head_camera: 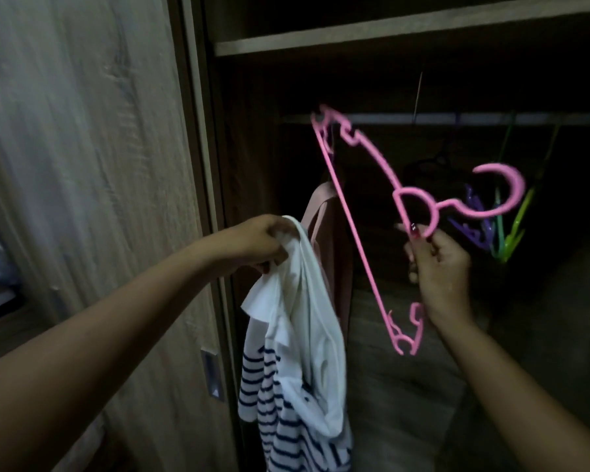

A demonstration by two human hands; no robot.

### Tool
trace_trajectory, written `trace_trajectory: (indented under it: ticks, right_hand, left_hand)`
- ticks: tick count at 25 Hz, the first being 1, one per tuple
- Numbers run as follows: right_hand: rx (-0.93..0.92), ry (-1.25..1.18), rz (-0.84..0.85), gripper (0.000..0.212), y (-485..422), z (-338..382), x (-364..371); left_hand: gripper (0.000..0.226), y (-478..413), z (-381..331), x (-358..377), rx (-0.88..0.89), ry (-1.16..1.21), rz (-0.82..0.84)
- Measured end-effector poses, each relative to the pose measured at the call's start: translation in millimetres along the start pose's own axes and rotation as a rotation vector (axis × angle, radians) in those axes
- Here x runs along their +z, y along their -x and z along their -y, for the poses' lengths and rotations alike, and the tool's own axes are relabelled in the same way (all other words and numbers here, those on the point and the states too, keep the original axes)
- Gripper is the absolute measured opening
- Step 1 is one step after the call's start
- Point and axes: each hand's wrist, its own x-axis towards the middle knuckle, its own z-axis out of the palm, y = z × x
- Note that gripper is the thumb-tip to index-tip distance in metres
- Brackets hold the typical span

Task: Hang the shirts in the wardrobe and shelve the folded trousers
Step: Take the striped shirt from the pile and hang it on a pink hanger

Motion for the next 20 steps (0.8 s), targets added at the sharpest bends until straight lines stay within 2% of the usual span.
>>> trace_trajectory:
  ticks: [3, 6, 8, 10, 12, 14, 16, 18, 20]
  right_hand:
    - [-0.1, -0.335, -0.048, 0.021, 14.7, 39.4, 11.3]
    - [-0.126, -0.455, 0.102, 0.02, 20.8, 40.5, 34.2]
    - [-0.036, -0.312, 0.215, 0.017, 31.1, 10.7, 39.8]
    - [0.05, -0.084, 0.29, 0.017, 39.6, -33.1, 27.4]
    - [0.023, 0.156, 0.295, 0.02, 35.2, -63.0, 5.4]
    - [-0.047, 0.368, 0.353, 0.021, 19.6, -65.5, -16.4]
    - [-0.113, 0.537, 0.522, 0.022, 4.5, -51.3, -29.6]
    - [-0.202, 0.637, 0.649, 0.02, -8.8, -34.9, -37.1]
    - [-0.287, 0.682, 0.696, 0.019, -19.2, -22.7, -41.2]
  left_hand:
    - [0.047, -4.1, -4.8, 7.5, 0.0, 0.057, 0.04]
    - [0.044, 0.5, -10.7, 5.8, 0.061, 0.123, 0.102]
    - [0.049, 5.3, -10.5, -1.7, 0.127, 0.155, 0.122]
    - [0.049, 8.6, -7.0, -13.6, 0.136, 0.248, 0.054]
    - [0.043, 11.1, 1.5, -29.1, 0.112, 0.279, -0.034]
    - [0.037, 9.8, 14.6, -40.0, 0.066, 0.15, -0.094]
    - [0.041, 6.8, 27.8, -42.5, 0.036, -0.06, -0.132]
    - [0.038, 1.4, 37.9, -37.9, 0.035, -0.195, -0.156]
    - [0.033, -0.2, 41.7, -34.7, 0.04, -0.266, -0.179]
